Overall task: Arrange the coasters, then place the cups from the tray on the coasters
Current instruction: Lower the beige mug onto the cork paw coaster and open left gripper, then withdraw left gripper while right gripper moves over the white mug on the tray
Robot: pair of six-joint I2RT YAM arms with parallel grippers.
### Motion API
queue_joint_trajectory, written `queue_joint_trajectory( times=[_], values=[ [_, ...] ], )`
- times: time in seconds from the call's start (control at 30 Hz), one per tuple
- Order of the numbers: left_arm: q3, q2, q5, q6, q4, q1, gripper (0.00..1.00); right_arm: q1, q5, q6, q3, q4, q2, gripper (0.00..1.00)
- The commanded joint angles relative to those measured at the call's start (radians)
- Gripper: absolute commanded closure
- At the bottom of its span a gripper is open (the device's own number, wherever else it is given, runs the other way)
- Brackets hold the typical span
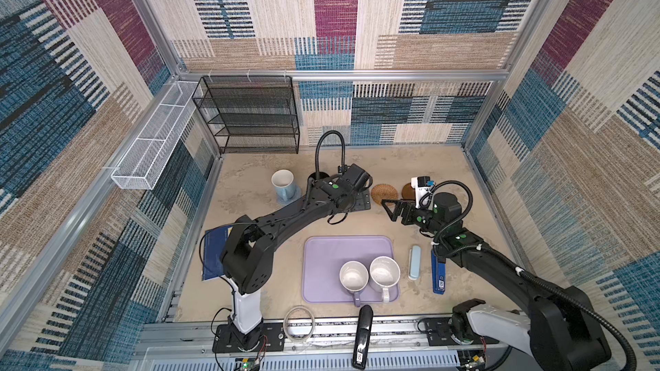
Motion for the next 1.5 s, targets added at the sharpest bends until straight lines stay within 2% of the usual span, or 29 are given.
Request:
queue_joint_trajectory(
  times=[0.0,0.13,0.3,0.4,0.63,0.8,1.07,1.3,1.47],
  values=[
    [-0.093,-0.095,0.056,0.07,0.068,0.008,0.1,0.043,0.043,-0.016,0.049,-0.139,-0.016,0.0],
    [-0.28,-0.257,0.054,0.076,0.133,0.025,0.09,0.139,0.121,-0.039,0.116,-0.306,-0.041,0.01],
    [-0.451,-0.446,0.171,0.077,0.134,0.091,0.08,0.263,0.173,-0.033,0.173,-0.459,-0.089,0.06],
    [-0.573,-0.581,0.235,0.088,0.187,0.126,0.11,0.317,0.188,-0.023,0.204,-0.554,-0.1,0.13],
    [-0.675,-0.735,0.404,0.135,0.131,0.142,0.11,0.449,0.172,0.0,0.255,-0.692,-0.108,0.31],
    [-0.728,-0.792,0.486,0.13,0.098,0.146,0.11,0.575,0.204,0.044,0.275,-0.775,-0.081,0.4],
    [-0.803,-0.821,0.528,0.057,0.126,0.146,0.12,0.76,0.281,0.15,0.241,-0.786,-0.043,0.53],
    [-0.852,-0.823,0.571,0.016,0.18,0.144,0.13,0.872,0.312,0.237,0.226,-0.793,-0.017,0.61],
    [-0.881,-0.828,0.554,0.009,0.183,0.144,0.13,0.916,0.316,0.278,0.216,-0.795,-0.003,0.66]
  ],
)
